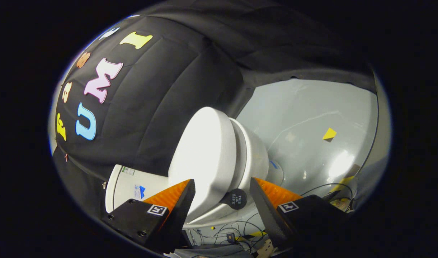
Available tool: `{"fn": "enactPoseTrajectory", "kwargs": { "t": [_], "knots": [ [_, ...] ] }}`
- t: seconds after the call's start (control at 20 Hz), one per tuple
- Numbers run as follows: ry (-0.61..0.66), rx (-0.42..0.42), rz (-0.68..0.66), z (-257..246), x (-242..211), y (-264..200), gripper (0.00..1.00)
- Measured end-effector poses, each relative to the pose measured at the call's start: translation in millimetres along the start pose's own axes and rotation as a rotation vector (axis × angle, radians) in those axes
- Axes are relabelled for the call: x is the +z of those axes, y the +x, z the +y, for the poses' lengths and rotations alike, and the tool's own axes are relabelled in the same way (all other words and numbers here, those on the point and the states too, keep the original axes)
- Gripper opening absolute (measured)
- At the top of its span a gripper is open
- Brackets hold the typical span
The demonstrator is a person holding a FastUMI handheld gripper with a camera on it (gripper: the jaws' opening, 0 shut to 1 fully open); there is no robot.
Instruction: Open the toilet lid.
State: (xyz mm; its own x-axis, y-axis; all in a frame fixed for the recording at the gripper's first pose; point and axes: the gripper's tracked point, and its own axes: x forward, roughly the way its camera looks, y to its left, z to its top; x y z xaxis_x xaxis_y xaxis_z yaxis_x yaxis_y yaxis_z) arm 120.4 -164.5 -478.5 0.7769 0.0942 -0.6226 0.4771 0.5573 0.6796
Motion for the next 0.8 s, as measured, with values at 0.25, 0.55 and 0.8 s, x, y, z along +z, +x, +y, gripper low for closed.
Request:
{"fn": "enactPoseTrajectory", "kwargs": {
  "t": [0.25,0.55,0.8],
  "knots": [
    [0.159,0.072,0.033,-18,-19,9,0.9],
    [0.166,0.068,0.066,-25,-36,26,0.83],
    [0.231,0.114,0.069,-23,-45,30,0.36]
  ]
}}
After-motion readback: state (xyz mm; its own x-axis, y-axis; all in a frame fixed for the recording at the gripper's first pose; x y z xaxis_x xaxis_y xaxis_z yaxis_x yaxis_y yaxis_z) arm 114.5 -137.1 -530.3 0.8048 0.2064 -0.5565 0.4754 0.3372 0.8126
